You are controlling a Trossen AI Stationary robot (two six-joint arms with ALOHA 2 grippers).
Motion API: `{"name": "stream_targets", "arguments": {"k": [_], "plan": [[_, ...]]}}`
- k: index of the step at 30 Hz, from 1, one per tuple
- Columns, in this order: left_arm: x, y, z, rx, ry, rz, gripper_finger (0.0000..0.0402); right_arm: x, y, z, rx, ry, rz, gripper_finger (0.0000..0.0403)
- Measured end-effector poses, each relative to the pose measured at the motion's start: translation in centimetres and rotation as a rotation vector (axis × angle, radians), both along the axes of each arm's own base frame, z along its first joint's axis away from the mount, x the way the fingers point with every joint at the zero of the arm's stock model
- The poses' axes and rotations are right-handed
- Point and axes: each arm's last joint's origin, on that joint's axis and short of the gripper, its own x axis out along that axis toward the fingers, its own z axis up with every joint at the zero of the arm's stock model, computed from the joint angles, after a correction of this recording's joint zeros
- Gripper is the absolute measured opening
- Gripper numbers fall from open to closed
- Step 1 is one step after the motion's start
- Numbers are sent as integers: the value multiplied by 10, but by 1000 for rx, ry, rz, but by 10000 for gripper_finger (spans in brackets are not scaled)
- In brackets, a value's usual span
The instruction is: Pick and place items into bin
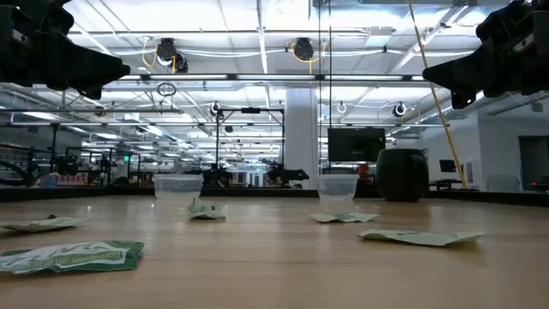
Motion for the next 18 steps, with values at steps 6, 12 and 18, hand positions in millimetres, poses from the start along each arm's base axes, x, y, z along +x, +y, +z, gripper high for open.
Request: {"name": "stream_targets", "arguments": {"k": [6,12,18], "plan": [[0,0,0,0,0,0,122,0,0,0,0,0,0,4],[0,0,0,0,0,0,122,-1,0,8,7,-86,0,4],[0,0,0,0,0,0,122,-5,0,28,82,-303,32,4]]}}
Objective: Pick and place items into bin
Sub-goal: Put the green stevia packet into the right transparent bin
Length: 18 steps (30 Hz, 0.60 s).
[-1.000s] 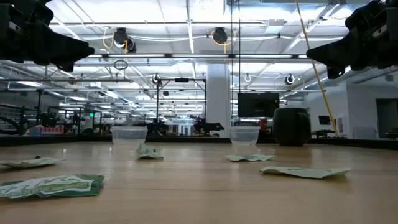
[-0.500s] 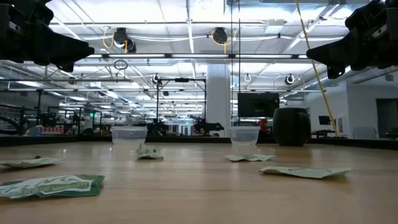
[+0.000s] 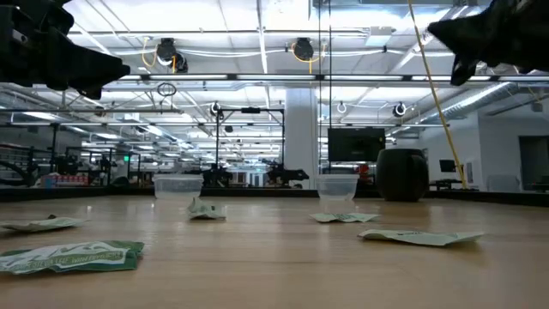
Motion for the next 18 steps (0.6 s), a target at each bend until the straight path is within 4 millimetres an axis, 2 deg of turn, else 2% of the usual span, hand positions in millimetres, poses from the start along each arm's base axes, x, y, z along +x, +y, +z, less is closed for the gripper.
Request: {"name": "stream_targets", "arguments": {"k": [4,7,10,14,18], "plan": [[0,0,0,0,0,0,122,-1,-1,4,24,-44,-4,4],[0,0,0,0,0,0,122,-3,-3,8,60,-85,-85,4],[0,0,0,0,0,0,122,-3,-3,7,50,-74,-68,4],[0,0,0,0,0,0,122,7,2,-9,48,103,7,12],[0,0,0,0,0,0,122,17,7,-26,82,299,-1,43]]}}
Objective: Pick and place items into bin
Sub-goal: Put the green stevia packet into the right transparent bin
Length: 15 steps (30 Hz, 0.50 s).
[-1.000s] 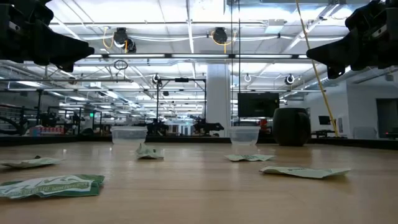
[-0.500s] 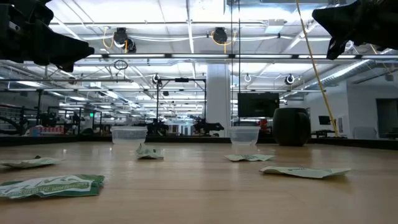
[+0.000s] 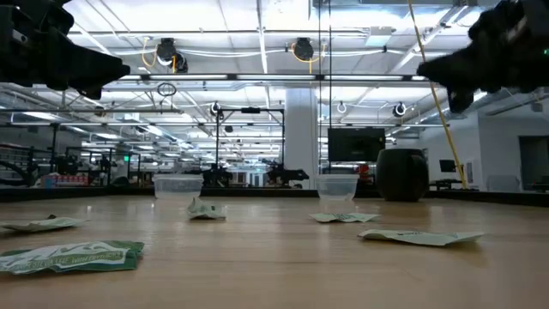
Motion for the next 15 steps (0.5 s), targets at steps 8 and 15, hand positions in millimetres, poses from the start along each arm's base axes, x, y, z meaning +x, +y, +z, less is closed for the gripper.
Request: {"name": "stream_targets", "arguments": {"k": [8,15], "plan": [[0,0,0,0,0,0,122,25,27,10,94,310,120,147],[0,0,0,0,0,-1,122,51,68,14,200,574,186,176]]}}
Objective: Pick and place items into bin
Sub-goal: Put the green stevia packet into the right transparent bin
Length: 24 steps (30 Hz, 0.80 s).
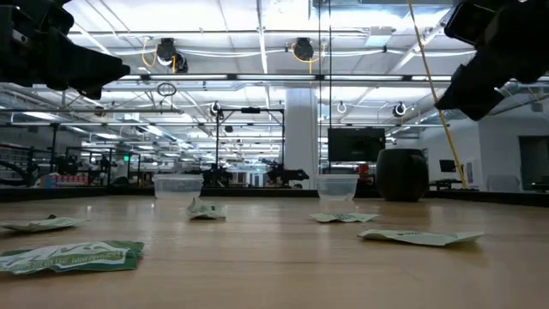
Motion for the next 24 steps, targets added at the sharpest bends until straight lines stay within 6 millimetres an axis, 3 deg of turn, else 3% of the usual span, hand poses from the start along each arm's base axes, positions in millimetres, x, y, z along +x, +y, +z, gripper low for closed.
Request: {"name": "stream_targets", "arguments": {"k": [5,11,17,24], "plan": [[0,0,0,0,0,0,122,23,44,-7,15,137,54,165],[0,0,0,0,0,0,122,29,82,-32,78,390,19,165],[0,0,0,0,0,0,122,27,104,-45,98,515,-1,166],[0,0,0,0,1,0,122,20,111,-45,66,577,-31,166]]}}
